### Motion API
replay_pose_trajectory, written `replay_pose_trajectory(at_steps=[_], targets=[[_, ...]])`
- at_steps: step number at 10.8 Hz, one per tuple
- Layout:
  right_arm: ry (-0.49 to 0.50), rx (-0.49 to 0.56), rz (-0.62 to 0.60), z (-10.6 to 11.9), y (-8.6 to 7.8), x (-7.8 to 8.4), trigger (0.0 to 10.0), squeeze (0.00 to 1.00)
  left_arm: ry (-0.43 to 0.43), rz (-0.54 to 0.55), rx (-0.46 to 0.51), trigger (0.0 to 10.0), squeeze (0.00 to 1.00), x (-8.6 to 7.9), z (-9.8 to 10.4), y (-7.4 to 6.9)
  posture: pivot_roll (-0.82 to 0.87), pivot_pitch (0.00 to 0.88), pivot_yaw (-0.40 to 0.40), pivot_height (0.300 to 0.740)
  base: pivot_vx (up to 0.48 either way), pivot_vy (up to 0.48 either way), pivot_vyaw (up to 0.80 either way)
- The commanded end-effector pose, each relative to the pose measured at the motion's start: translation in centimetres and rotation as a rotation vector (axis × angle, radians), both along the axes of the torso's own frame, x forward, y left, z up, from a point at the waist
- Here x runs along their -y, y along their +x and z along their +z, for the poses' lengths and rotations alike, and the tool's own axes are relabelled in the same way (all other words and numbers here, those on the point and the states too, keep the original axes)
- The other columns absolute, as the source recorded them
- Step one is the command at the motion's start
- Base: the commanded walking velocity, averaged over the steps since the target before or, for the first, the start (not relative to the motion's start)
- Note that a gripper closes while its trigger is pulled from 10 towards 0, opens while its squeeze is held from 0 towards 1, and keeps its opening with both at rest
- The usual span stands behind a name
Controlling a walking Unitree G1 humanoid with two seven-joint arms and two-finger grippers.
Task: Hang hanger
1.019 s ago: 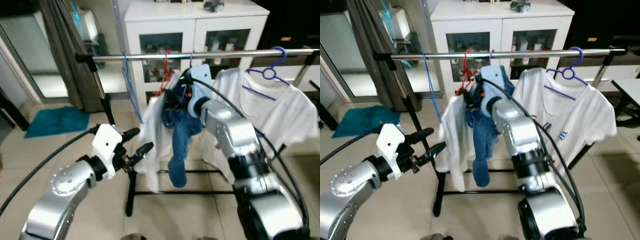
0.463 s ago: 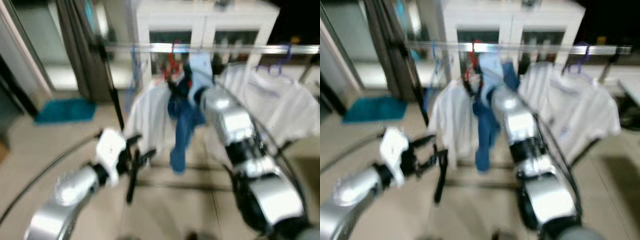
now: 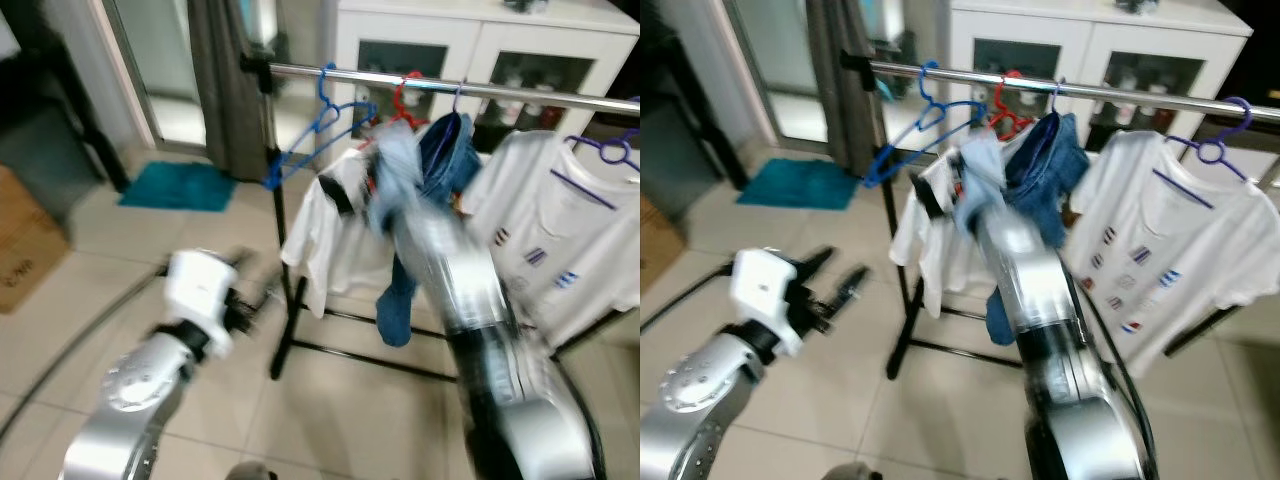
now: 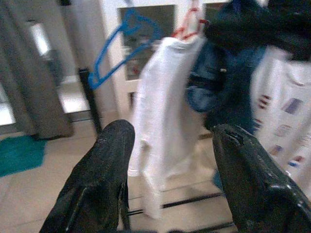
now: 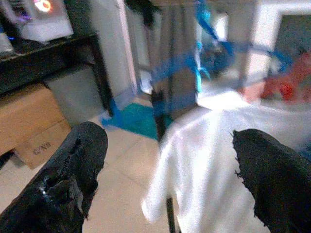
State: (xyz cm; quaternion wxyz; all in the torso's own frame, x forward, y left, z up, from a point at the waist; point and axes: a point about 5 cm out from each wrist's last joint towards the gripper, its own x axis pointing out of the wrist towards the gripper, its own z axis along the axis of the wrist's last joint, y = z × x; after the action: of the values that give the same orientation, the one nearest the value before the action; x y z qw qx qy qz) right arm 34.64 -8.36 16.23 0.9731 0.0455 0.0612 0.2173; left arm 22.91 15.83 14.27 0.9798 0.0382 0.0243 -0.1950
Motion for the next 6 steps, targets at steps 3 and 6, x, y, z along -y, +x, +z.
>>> replay_pose_trajectory(at_steps=[3, 6], targets=[[-0.021, 0.088, -0.112, -1.7, -6.0, 3.6, 10.0, 0.00, -0.071, 0.254, 0.017, 10.0, 0.00, -1.2, -0.3, -0.5, -0.06, 0.012, 0.015, 0.740, 0.000, 0.000, 0.00], [-0.053, 0.038, -0.188, -2.7, -9.4, 5.6, 10.0, 0.00, -0.022, 0.191, 0.034, 10.0, 0.00, -0.4, -0.5, -1.5, -0.06, 0.021, 0.032, 0.740, 0.091, 0.000, 0.00]])
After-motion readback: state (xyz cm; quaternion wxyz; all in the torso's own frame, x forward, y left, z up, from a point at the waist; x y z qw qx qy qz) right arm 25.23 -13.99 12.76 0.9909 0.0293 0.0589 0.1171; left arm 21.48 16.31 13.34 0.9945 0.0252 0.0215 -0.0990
